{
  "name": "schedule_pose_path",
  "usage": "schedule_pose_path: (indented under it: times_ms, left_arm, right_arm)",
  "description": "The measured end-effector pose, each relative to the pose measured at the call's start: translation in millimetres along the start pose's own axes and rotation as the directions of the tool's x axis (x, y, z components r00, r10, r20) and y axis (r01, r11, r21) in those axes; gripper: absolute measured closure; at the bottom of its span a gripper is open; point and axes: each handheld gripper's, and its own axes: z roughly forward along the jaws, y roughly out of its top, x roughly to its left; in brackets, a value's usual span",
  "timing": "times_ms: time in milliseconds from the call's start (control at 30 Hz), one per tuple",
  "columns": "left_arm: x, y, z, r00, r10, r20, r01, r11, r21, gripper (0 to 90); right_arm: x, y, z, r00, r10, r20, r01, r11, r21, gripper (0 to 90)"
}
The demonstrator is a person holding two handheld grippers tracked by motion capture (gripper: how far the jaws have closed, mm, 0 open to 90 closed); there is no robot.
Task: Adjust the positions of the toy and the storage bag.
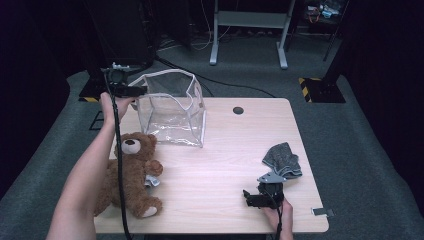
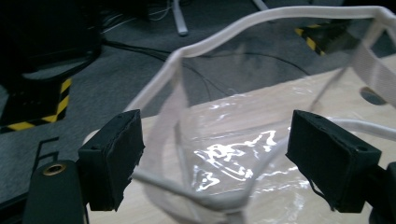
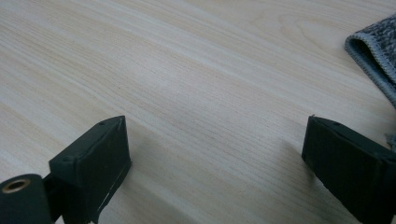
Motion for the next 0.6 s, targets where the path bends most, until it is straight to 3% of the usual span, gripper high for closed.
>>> schedule_pose_path:
  times_ms: [200, 300, 367, 400, 467, 500, 533, 600]
  left_arm:
    - [12.4, -9.0, 9.2, 0.9965, -0.039, -0.074, 0.044, 0.9973, 0.059, 19.3]
    - [15.2, -14.3, 16.0, 0.9966, -0.065, -0.051, 0.069, 0.9928, 0.098, 20.1]
    - [15.9, -16.3, 18.3, 0.9957, -0.089, -0.027, 0.091, 0.9893, 0.114, 27.3]
    - [15.6, -16.6, 19.2, 0.9941, -0.105, -0.027, 0.108, 0.9871, 0.118, 27.3]
    - [13.7, -17.5, 22.1, 0.988, -0.154, 0.004, 0.152, 0.978, 0.143, 36.8]
    - [13.7, -17.5, 22.1, 0.988, -0.154, 0.004, 0.152, 0.978, 0.143, 39.9]
    - [13.9, -17.6, 22.8, 0.9901, -0.139, 0.017, 0.135, 0.9784, 0.157, 48.6]
    - [11.4, -17.9, 25.1, 0.992, -0.125, 0.013, 0.121, 0.9735, 0.195, 52.2]
  right_arm:
    - [-0.3, 0.0, 0.0, 1.0, -0.005, 0.001, 0.005, 1.0, -0.001, 6.8]
    - [0.0, 0.0, 0.0, 1.0, 0.0, 0.0, 0.0, 1.0, 0.0, 6.8]
    - [-0.6, -0.1, 0.0, 1.0, -0.008, 0.001, 0.008, 1.0, -0.002, 6.8]
    - [-0.6, -0.1, 0.0, 1.0, -0.008, 0.001, 0.008, 1.0, -0.002, 6.8]
    - [-0.6, -0.1, 0.0, 1.0, -0.008, 0.001, 0.008, 1.0, -0.002, 6.8]
    - [-0.6, -0.1, 0.0, 1.0, -0.008, 0.001, 0.008, 1.0, -0.002, 6.8]
    - [-0.4, -0.1, 0.0, 1.0, -0.006, -0.001, 0.006, 1.0, -0.002, 6.8]
    - [-0.4, -0.1, 0.0, 1.0, -0.006, -0.001, 0.006, 1.0, -0.002, 6.8]
